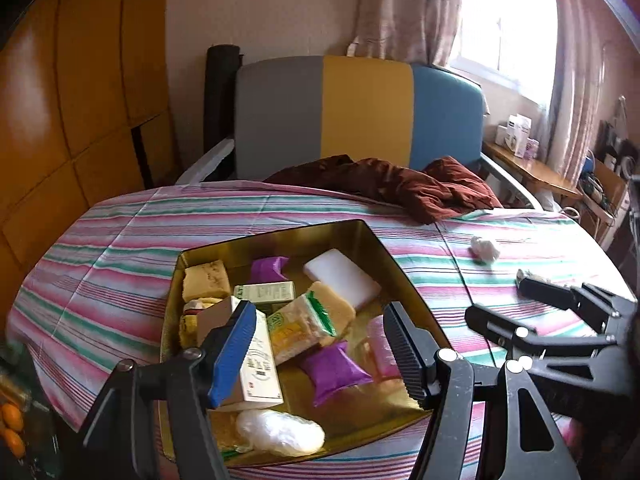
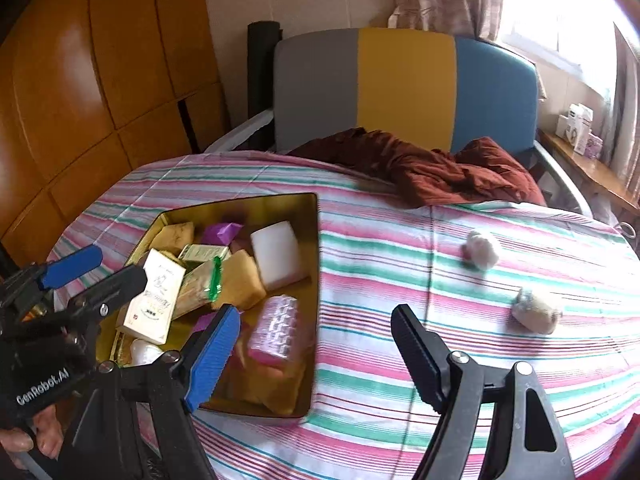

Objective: Organize objects
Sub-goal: 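Release the white box and pink roller into the tray, then move both grippers toward the white bag ball and beige sock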

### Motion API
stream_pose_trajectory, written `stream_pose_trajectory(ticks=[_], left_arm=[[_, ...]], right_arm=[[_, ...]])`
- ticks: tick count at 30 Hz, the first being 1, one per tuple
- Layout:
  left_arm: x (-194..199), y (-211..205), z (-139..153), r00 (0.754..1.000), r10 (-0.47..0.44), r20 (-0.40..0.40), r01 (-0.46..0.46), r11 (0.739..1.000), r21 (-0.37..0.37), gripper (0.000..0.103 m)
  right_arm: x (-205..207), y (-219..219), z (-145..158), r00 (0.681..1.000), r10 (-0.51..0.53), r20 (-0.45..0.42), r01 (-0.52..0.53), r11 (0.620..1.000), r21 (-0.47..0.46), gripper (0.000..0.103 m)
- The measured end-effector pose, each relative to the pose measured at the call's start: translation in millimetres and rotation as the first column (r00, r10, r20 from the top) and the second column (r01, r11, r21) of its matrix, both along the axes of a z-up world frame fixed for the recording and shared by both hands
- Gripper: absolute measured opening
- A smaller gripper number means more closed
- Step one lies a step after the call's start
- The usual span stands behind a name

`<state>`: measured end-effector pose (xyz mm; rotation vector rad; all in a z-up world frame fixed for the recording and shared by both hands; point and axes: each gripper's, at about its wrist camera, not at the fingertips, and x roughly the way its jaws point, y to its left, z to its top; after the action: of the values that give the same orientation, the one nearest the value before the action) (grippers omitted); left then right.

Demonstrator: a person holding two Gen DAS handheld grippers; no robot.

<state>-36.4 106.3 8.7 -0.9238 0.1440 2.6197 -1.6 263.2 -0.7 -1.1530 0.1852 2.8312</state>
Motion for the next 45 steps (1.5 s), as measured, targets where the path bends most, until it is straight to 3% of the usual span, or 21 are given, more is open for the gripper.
stream_pose_trajectory(ticks=[11,24,35,45], left_arm=[[11.3,22.9,1.5,0.998,-0.064,-0.002,0.064,0.998,-0.018,0.068],[19.1,50.7,-1.1,0.989,-0.146,0.0,0.146,0.988,-0.054,0.069],[15.8,76.0,-2.6,0.981,-0.195,0.002,0.194,0.978,-0.077,0.071],[10.3,103.8,-11.2,0.972,-0.232,0.03,0.234,0.967,-0.103,0.071]], right_arm=[[11.6,30.5,17.2,0.997,-0.07,-0.03,0.071,0.996,0.059,0.08],[20.7,91.2,4.0,0.978,-0.206,0.042,0.206,0.979,0.01,0.08],[29.8,179.6,0.5,0.916,-0.39,0.093,0.395,0.918,-0.033,0.08],[19.4,261.9,-21.9,0.849,-0.527,0.046,0.529,0.844,-0.086,0.08]])
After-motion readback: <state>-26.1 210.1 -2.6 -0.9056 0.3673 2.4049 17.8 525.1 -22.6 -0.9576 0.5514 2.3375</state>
